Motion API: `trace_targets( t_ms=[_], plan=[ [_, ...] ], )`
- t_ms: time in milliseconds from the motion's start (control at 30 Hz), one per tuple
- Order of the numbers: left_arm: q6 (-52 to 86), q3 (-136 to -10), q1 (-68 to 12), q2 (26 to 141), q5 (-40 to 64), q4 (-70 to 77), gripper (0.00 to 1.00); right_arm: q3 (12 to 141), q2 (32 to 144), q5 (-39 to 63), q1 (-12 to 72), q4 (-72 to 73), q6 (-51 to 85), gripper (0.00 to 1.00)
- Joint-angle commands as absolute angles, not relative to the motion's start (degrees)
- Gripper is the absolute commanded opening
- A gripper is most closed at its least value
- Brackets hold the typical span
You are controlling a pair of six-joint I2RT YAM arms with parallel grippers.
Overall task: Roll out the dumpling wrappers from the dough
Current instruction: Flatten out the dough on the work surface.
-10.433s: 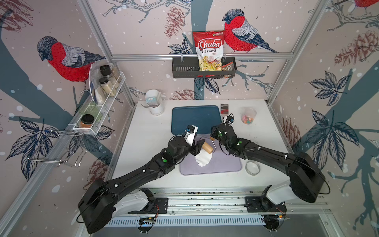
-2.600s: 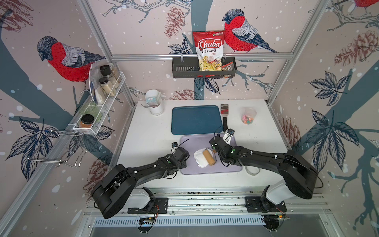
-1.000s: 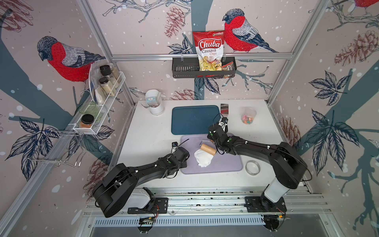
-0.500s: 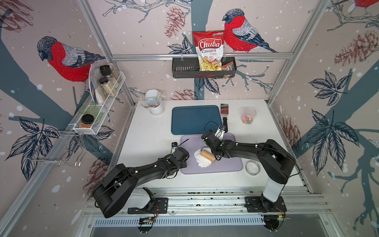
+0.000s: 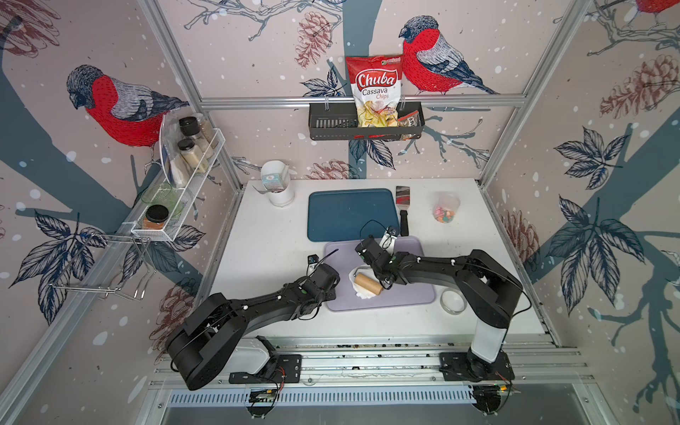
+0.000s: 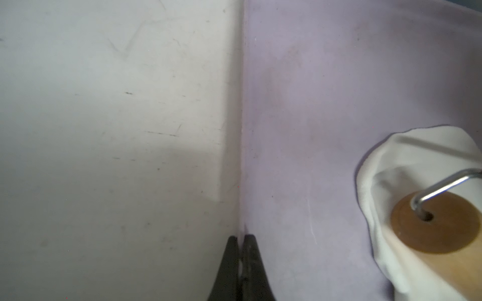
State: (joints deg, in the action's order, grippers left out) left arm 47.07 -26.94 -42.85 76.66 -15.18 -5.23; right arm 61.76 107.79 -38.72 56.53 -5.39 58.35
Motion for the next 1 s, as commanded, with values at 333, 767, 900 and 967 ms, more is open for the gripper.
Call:
trace_targets(
  t_ms=[333, 767, 900, 967],
  plan=[
    [47.8, -25.4, -42.7, 76.9, -13.9, -12.2, 0.00, 60.8, 105.6, -34.5, 52.7, -12.2, 57.8, 0.00],
    [48.1, -24.7, -42.7, 75.8, -13.9, -11.9, 0.00, 62.0, 105.1, -36.8, 52.3, -12.4, 58.6, 0.00],
    [47.9, -24.9, -42.7, 76.3, -14.1, -11.9, 0.00, 64.0, 108.8, -32.9, 57.5, -14.2, 59.5, 0.00],
    [48.0, -24.9, -42.7, 76.4, -14.1, -11.8, 0.00, 62.4, 108.5, -32.9, 54.6, -13.2, 59.9, 0.00]
  ],
)
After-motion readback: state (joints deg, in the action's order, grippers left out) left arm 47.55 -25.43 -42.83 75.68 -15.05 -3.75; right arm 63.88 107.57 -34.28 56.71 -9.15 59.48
